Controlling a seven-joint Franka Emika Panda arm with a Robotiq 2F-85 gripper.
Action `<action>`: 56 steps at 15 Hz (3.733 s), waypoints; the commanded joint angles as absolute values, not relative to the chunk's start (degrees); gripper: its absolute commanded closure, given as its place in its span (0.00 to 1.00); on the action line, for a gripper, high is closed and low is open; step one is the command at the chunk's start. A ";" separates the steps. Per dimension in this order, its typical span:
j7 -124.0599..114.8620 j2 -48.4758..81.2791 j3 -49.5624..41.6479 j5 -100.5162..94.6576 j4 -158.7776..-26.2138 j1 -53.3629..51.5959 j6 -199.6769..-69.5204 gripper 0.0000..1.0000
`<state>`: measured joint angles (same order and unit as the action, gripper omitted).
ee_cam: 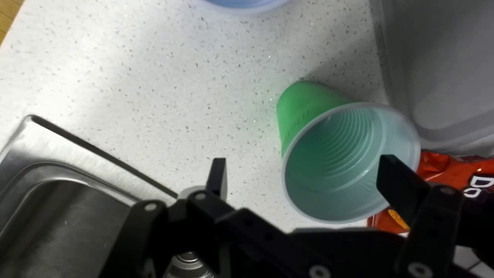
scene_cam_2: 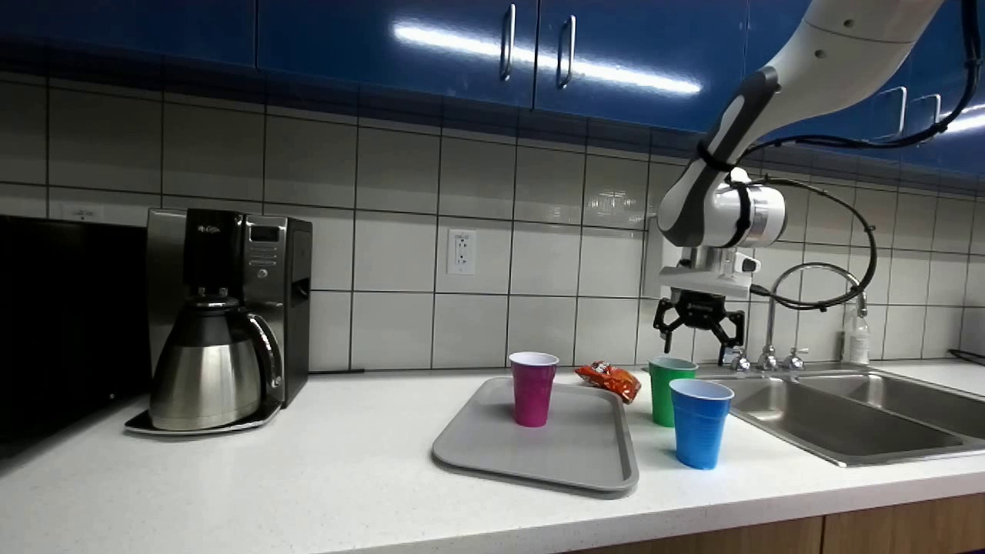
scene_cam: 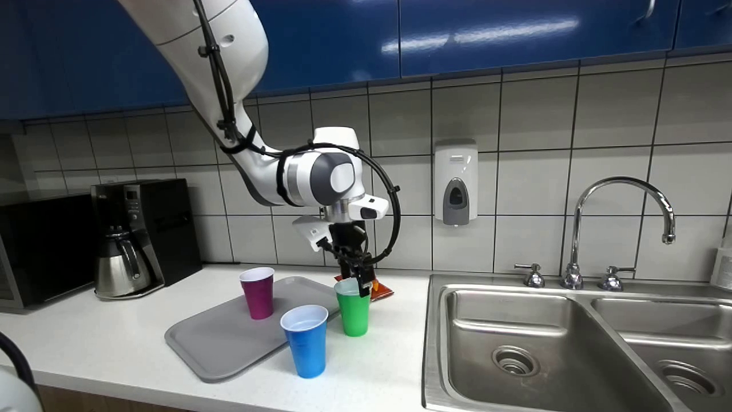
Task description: Take the three cups off of the tray
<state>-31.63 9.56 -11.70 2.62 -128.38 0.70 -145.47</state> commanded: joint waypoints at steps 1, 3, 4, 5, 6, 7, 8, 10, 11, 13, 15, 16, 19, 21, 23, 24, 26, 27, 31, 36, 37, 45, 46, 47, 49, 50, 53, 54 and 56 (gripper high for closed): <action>-30.16 5.05 -10.25 3.47 -131.08 1.86 -145.63 0.00; -30.09 4.07 -9.83 3.40 -131.16 1.79 -145.33 0.00; -30.13 3.72 -9.58 3.33 -131.15 1.76 -145.26 0.00; -30.08 3.36 -9.26 3.43 -131.13 1.72 -145.24 0.00; -30.18 3.07 -8.95 3.36 -131.07 1.65 -145.15 0.00; -30.23 2.90 -8.57 3.35 -130.92 1.55 -145.01 0.00; -30.38 2.74 -8.22 3.24 -130.78 1.44 -144.90 0.00; -30.35 2.62 -7.32 3.31 -130.41 1.19 -144.59 0.00; -30.28 2.61 -6.82 3.46 -130.21 1.03 -144.38 0.00; -30.78 2.62 -5.81 3.10 -129.94 0.61 -144.23 0.00; -30.98 2.64 -4.78 3.13 -129.78 0.13 -144.19 0.00; -31.09 2.63 -4.36 2.99 -129.68 -0.13 -144.13 0.00; -31.97 2.81 -3.07 2.63 -129.14 -0.91 -144.05 0.00; -32.75 3.02 -2.36 2.13 -128.55 -1.52 -143.84 0.00; -33.53 3.31 -1.69 1.57 -128.01 -2.31 -143.74 0.00; -34.04 3.46 -1.29 1.21 -127.73 -2.74 -143.64 0.00; -35.00 3.66 -0.63 0.67 -127.28 -3.52 -143.59 0.00; -35.48 3.80 -0.35 0.55 -127.05 -3.88 -143.56 0.00; -38.46 4.71 0.56 -1.14 -126.29 -5.30 -143.33 0.00; -42.95 6.26 1.09 -4.09 -124.93 -6.84 -142.62 0.00; -44.08 6.50 1.11 -4.73 -124.61 -7.08 -142.53 0.00; -51.43 9.47 1.22 -10.11 -120.54 -9.21 -139.51 0.00; -51.83 9.98 1.31 -10.26 -120.05 -9.53 -139.07 0.00; -52.44 10.58 1.33 -10.70 -119.53 -9.95 -138.53 0.00; -52.98 11.65 1.33 -10.70 -118.72 -10.63 -137.72 0.00; -53.14 12.23 1.30 -10.55 -118.38 -10.94 -137.53 0.00; -53.33 13.76 1.17 -10.24 -117.48 -11.74 -136.64 0.00; -53.61 14.22 1.03 -10.42 -117.16 -12.01 -136.47 0.00; -53.41 15.23 1.04 -10.12 -116.25 -12.35 -135.92 0.00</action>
